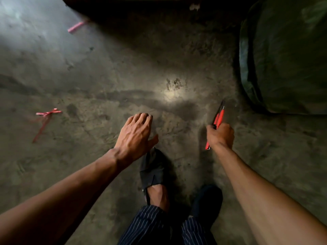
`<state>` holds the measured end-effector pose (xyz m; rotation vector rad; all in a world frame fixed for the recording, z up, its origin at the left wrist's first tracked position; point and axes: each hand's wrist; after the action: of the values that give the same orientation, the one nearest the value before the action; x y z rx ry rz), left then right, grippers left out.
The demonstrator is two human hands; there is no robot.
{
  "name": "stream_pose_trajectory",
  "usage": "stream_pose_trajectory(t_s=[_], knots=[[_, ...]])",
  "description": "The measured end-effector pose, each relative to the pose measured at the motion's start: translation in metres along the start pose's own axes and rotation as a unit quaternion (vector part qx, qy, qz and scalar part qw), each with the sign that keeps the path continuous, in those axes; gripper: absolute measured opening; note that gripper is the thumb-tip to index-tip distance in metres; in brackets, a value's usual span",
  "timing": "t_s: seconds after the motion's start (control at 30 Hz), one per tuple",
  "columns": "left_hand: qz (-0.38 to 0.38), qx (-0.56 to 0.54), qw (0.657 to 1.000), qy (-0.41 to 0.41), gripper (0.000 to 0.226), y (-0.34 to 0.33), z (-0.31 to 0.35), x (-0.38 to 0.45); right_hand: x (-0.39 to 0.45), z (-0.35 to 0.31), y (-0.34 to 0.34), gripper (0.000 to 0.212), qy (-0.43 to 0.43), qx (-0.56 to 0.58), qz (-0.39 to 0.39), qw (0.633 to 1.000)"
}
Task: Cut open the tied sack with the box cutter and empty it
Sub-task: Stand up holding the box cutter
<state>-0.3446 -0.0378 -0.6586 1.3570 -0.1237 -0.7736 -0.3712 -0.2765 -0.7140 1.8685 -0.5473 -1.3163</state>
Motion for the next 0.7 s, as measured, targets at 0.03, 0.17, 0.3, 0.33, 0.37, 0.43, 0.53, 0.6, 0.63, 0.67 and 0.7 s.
stream_pose_trajectory(t_s=[0.03,0.17,0.3,0.33,0.37,0.43,0.53,0.6,0.63,0.67,0.7], knots=[[0.003,0.007,1.0,-0.003,0.056,0.016,0.001,-0.004,-0.008,-0.005,0.013,0.033,0.007,0.022,-0.016,1.0],[0.026,0.03,0.999,-0.001,0.055,0.114,0.012,-0.015,-0.065,-0.047,0.088,0.027,0.093,0.099,-0.102,0.985],[0.09,0.048,0.995,0.002,0.063,0.266,0.04,-0.029,-0.149,-0.118,0.219,0.011,0.215,0.133,-0.119,0.96],[0.112,0.056,0.992,0.0,0.063,0.31,0.049,-0.035,-0.175,-0.137,0.258,0.01,0.244,0.135,-0.115,0.953],[0.133,0.061,0.989,0.0,0.062,0.356,0.059,-0.043,-0.202,-0.153,0.299,0.01,0.271,0.141,-0.111,0.946],[0.17,0.062,0.983,-0.001,0.057,0.439,0.077,-0.058,-0.25,-0.181,0.372,0.014,0.318,0.155,-0.1,0.93],[0.246,0.066,0.967,0.015,0.048,0.558,0.104,-0.089,-0.314,-0.216,0.476,0.032,0.364,0.16,-0.08,0.914],[0.294,0.06,0.954,0.014,0.048,0.616,0.118,-0.103,-0.347,-0.236,0.531,0.034,0.392,0.168,-0.064,0.902],[0.318,0.056,0.946,0.011,0.048,0.643,0.123,-0.111,-0.364,-0.246,0.558,0.029,0.407,0.183,-0.058,0.893],[0.336,0.054,0.94,0.005,0.046,0.666,0.128,-0.118,-0.38,-0.256,0.582,0.022,0.419,0.202,-0.056,0.884],[0.354,0.055,0.934,0.003,0.044,0.688,0.131,-0.124,-0.393,-0.266,0.603,0.014,0.428,0.221,-0.057,0.874]])
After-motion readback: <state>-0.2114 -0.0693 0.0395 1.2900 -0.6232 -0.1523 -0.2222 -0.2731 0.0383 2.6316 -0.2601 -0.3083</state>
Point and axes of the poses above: each hand's wrist, its own x-axis towards the middle knuckle, its own y-axis out of the back of the hand, z = x × y, and after that the axes turned 7 degrees about -y, right-handed
